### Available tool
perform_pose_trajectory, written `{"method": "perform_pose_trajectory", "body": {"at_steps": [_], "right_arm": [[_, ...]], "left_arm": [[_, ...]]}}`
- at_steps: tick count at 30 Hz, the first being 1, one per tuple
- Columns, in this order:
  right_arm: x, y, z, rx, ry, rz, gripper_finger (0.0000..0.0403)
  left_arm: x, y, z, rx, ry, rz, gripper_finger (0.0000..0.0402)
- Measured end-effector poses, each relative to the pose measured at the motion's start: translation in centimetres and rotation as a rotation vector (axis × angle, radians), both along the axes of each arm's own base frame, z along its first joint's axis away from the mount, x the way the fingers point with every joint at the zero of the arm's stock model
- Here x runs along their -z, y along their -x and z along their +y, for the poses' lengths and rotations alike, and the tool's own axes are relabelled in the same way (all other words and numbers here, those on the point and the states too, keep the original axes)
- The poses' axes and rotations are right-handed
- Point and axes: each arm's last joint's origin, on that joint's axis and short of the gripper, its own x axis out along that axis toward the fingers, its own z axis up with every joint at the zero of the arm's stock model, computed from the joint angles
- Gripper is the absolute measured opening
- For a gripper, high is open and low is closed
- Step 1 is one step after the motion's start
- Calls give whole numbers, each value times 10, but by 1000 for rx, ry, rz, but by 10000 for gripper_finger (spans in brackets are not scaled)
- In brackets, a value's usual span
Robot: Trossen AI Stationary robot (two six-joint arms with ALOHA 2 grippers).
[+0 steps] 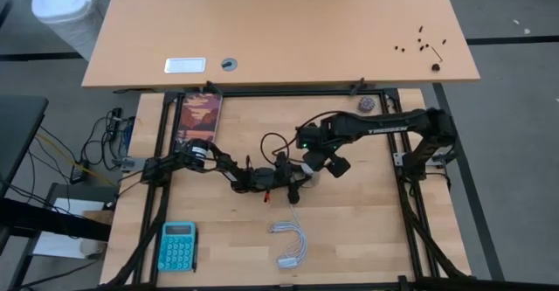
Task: Screw lightbulb
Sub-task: Insert the lightbulb into the desk lamp
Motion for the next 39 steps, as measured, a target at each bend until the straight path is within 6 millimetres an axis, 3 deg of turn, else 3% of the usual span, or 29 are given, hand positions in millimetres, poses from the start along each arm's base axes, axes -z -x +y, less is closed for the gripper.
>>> {"method": "perform_pose_trajectory", "body": {"at_steps": [5,25,39], "right_arm": [[11,-7,6,-44,16,19,375],[10,-17,14,-357,-78,-94,375],[28,-29,13,-413,-91,-89,373]], "left_arm": [[0,0,0,0,1,1,198],[0,0,-1,25,-2,3,198],[0,0,-1,26,-1,2,198]]}}
